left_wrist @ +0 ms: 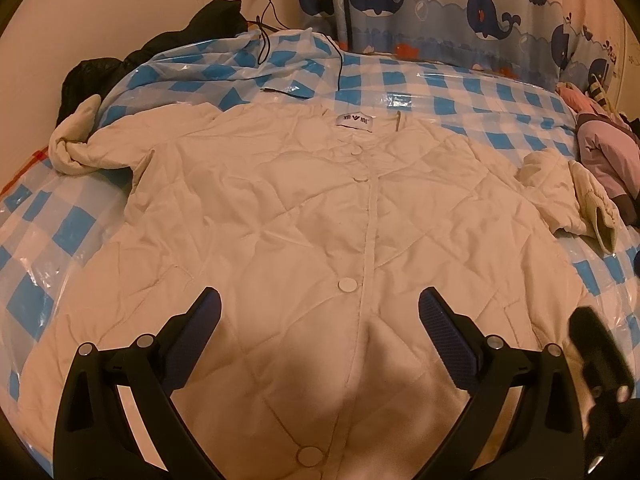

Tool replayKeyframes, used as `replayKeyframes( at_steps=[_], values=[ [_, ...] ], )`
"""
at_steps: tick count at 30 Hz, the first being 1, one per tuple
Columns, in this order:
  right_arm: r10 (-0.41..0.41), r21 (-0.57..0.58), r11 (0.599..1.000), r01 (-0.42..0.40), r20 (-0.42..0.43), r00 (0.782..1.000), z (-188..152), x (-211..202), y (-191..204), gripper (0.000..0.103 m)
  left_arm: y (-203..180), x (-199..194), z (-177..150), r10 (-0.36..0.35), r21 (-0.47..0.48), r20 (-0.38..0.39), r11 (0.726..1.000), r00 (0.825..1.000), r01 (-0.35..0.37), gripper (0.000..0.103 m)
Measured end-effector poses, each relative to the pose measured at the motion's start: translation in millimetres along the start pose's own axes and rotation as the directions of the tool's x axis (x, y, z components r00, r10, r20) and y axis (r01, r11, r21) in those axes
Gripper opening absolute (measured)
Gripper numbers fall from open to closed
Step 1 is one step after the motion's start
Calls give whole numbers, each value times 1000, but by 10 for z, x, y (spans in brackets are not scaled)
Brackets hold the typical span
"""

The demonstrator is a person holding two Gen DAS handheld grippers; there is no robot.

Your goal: Fold large clothes

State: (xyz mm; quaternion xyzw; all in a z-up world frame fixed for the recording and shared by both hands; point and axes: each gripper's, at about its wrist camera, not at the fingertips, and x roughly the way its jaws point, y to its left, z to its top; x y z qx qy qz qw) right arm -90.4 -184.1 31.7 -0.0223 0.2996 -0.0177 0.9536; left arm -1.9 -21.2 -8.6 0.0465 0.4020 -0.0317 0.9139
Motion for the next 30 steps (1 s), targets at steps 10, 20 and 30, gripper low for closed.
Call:
replayKeyframes(
  at_steps=[10, 20, 30],
  values=[
    [44, 68, 997, -46, 27, 999, 31, -68, -105, 96, 1, -3, -2, 2, 1, 8, 1000, 1000, -2, 95],
    [148, 100, 985, -143, -39, 988, 5, -8, -71, 96, 6, -3, -1, 2, 0, 9, 1000, 1000, -2, 95],
    [117, 104, 990, -100, -169, 979, -13, 172, -205, 96, 19, 9, -10, -12, -10, 1, 1000, 1000, 12, 95]
  ],
)
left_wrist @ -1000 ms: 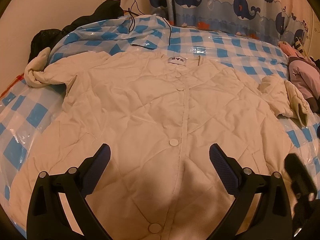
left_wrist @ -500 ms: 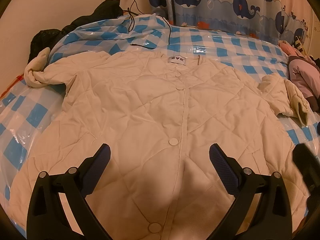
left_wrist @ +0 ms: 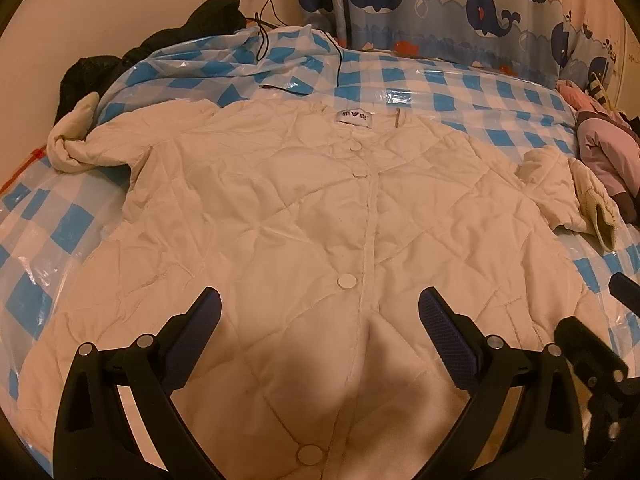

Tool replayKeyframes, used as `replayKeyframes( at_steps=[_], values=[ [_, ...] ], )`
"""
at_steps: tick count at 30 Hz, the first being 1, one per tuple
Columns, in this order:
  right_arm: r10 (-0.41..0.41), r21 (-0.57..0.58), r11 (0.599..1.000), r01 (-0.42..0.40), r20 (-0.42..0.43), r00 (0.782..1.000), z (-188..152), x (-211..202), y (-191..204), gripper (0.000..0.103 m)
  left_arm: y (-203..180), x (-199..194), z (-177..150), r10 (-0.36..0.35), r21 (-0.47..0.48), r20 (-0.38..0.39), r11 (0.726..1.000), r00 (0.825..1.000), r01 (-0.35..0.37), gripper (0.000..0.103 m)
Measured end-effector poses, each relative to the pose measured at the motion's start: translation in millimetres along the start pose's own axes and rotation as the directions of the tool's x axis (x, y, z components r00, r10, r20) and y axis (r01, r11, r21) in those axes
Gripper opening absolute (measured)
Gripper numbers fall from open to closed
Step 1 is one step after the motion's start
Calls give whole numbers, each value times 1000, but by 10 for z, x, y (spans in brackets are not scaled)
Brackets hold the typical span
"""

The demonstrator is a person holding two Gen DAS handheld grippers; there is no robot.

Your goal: Fold large clothes

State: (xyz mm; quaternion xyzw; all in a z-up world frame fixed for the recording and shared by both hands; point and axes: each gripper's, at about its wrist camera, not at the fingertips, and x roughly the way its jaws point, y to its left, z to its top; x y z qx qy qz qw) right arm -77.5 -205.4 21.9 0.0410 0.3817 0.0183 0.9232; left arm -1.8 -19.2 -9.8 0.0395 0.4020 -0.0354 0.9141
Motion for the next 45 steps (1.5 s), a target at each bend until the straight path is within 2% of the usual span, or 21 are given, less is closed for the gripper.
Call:
replayKeyframes(
  at_steps=[2, 6, 7, 13, 19, 37, 41, 45],
  values=[
    [27, 2, 1000, -27, 5, 1000, 31, -16, 9, 96, 11, 9, -19, -1, -2, 6, 1000, 1000, 1, 95],
    [167, 40, 985, -165, -32, 985, 85, 33, -14, 96, 14, 12, -25, 1, 0, 10, 1000, 1000, -1, 95],
    [179, 42, 983, -177, -31, 983, 77, 35, 0, 96, 21, 15, -35, 1, -1, 10, 1000, 1000, -1, 95],
    [98, -55, 994, -97, 12, 995, 49, -39, 108, 96, 18, 15, -31, -1, 0, 7, 1000, 1000, 1, 95],
    [107, -36, 994, -107, 14, 994, 52, -23, 40, 96, 14, 18, -42, 0, -1, 6, 1000, 1000, 0, 95],
    [53, -11, 999, -52, 54, 997, 75, -59, -83, 96, -118, 21, 8, -49, -11, -42, 999, 998, 49, 95],
    [-37, 0, 999, 37, 98, 995, 116, -124, -227, 96, -129, 43, 22, -44, -11, -42, 999, 998, 44, 95],
    [-154, 57, 987, 147, 141, 978, 220, -187, -649, 96, -160, 55, 30, -43, 0, -46, 999, 998, 43, 95]
  ],
)
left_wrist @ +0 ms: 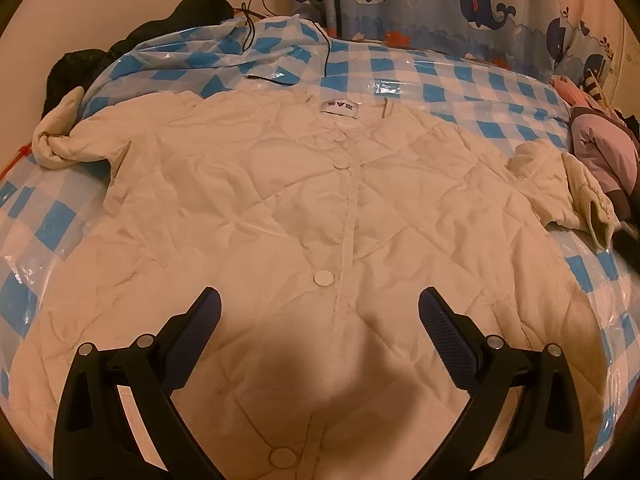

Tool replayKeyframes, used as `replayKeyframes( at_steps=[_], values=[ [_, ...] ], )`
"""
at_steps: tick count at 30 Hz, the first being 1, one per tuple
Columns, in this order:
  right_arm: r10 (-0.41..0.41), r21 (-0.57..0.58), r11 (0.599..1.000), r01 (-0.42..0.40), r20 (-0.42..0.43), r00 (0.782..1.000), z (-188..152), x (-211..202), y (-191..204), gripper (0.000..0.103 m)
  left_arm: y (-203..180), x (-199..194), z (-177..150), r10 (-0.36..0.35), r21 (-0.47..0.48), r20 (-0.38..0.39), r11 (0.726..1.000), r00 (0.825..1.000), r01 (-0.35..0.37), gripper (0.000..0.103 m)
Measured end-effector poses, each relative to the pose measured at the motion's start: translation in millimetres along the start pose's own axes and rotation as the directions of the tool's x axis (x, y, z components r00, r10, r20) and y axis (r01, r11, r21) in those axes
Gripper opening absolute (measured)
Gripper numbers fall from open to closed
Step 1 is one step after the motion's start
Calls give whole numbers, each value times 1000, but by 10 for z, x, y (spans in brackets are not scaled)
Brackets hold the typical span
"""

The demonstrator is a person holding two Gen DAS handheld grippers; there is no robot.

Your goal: Fold large clothes

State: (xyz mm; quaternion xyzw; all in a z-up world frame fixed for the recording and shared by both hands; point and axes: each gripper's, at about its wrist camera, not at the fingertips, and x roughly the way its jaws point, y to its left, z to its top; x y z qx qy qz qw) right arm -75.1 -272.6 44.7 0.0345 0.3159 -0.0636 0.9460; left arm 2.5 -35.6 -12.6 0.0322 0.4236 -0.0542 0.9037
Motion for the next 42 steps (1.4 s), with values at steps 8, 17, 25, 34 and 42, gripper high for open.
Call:
replayKeyframes(
  at_steps=[8, 17, 25, 34, 42],
  values=[
    [-215, -116, 970, 214, 5, 977, 240, 385, -905, 96, -5, -12, 18, 3, 8, -4, 1000, 1000, -3, 95],
    [-263, -263, 938, 226, -115, 958, 223, 1095, -1245, 96, 25, 53, 29, 6, -4, -37, 1000, 999, -6, 95],
    [-36, -83, 996, 10, -312, 949, 239, 1463, -1648, 17, -51, 160, 27, 28, 23, -46, 999, 999, -27, 95],
    [105, 376, 924, -64, -89, 990, 935, 852, -2930, 10, -161, 235, -3, 52, 58, -57, 997, 997, -49, 95],
    [-58, 601, 787, 139, -153, 987, 740, 753, -4097, 23, -184, 301, -17, 25, 34, -88, 999, 996, -22, 95]
  ],
)
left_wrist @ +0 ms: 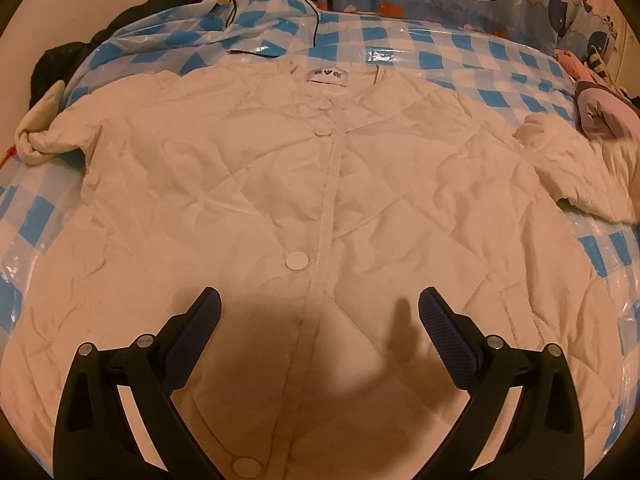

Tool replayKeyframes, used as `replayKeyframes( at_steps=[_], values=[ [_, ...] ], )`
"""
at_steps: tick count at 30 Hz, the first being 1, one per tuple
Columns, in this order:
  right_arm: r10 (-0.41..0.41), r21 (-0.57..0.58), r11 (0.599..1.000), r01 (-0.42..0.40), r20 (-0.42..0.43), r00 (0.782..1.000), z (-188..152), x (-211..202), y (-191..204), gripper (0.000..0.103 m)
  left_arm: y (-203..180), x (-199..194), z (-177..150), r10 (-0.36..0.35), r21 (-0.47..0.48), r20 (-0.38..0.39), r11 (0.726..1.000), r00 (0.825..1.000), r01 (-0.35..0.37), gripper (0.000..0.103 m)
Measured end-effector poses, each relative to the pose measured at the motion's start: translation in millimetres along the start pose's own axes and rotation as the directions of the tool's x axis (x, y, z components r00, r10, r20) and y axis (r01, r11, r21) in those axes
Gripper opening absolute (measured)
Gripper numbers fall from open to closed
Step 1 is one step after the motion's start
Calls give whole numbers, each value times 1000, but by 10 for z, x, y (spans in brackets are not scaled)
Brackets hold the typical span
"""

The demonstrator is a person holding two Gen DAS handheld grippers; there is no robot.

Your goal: Fold large clothes

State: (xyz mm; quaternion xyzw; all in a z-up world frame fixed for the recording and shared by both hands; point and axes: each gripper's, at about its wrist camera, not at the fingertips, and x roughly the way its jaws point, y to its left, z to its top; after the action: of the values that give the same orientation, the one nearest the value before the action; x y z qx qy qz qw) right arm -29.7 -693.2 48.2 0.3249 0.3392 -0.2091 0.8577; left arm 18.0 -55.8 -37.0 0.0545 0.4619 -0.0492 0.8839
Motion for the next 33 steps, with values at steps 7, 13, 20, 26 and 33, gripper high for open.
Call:
replayKeyframes(
  at_steps=[7, 13, 20, 26, 33],
  values=[
    [28, -69, 997, -17, 154, 988, -229, -372, -96, 65, -22, -34, 13, 0, 2, 10, 1000, 1000, 0, 95],
    [24, -218, 975, -45, -101, 995, -792, 363, 431, 70, -12, -86, 15, -4, 8, 20, 1000, 1000, 4, 95],
    [-73, -123, 990, 61, -99, 992, -956, 478, 466, 65, 161, -155, 34, -18, -33, 29, 999, 999, 19, 95],
    [239, -203, 945, -258, -115, 964, -1713, -102, 1445, 76, 296, -294, 50, -49, -61, 55, 997, 997, 52, 95],
    [480, -194, 817, -543, -293, 827, -2996, -262, 2595, 80, 1079, -654, 225, -69, -176, 180, 979, 981, 102, 95]
  ],
)
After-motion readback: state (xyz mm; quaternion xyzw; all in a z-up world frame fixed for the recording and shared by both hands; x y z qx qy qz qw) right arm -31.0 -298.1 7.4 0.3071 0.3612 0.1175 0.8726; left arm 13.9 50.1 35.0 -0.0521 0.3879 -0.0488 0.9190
